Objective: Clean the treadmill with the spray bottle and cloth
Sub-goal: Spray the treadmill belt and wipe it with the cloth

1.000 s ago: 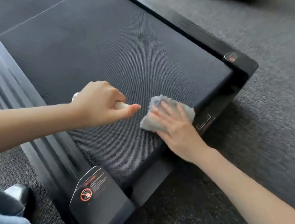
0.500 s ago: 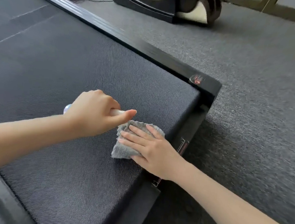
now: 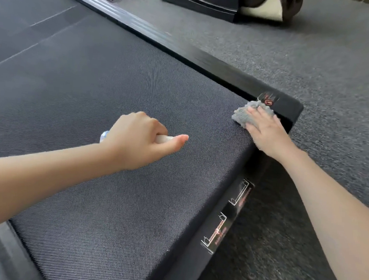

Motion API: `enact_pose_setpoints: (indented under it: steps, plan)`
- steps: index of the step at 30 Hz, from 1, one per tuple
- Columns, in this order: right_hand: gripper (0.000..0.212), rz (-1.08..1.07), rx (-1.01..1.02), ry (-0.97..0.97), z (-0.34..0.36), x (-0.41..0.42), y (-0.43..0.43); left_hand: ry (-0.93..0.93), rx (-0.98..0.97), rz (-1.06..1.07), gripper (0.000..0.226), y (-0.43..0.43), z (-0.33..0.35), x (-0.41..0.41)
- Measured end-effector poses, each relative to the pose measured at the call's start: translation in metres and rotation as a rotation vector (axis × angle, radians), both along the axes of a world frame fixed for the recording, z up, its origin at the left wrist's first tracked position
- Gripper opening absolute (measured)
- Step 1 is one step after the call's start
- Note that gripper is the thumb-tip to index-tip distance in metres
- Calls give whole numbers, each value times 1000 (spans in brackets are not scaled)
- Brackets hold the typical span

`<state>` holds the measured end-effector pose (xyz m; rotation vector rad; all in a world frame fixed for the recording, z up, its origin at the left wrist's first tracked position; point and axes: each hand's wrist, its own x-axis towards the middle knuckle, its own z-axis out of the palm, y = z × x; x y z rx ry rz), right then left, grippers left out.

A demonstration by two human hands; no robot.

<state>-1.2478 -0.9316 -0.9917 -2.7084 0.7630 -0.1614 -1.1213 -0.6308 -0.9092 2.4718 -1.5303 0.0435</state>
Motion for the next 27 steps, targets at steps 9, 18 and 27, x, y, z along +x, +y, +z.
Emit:
enact_pose_setpoints:
  steps: [9, 18, 27]
  plan:
    - [48, -19, 77, -127, 1, -4, 58, 23, 11, -35, 66, 18, 7, -14]
    - [51, 478, 2, -263, -21, -62, 215, 20, 44, -62, 65, 46, 10, -24]
    - [47, 668, -47, -289, -30, -89, 294, 7, 83, 70, 72, 74, 28, -29]
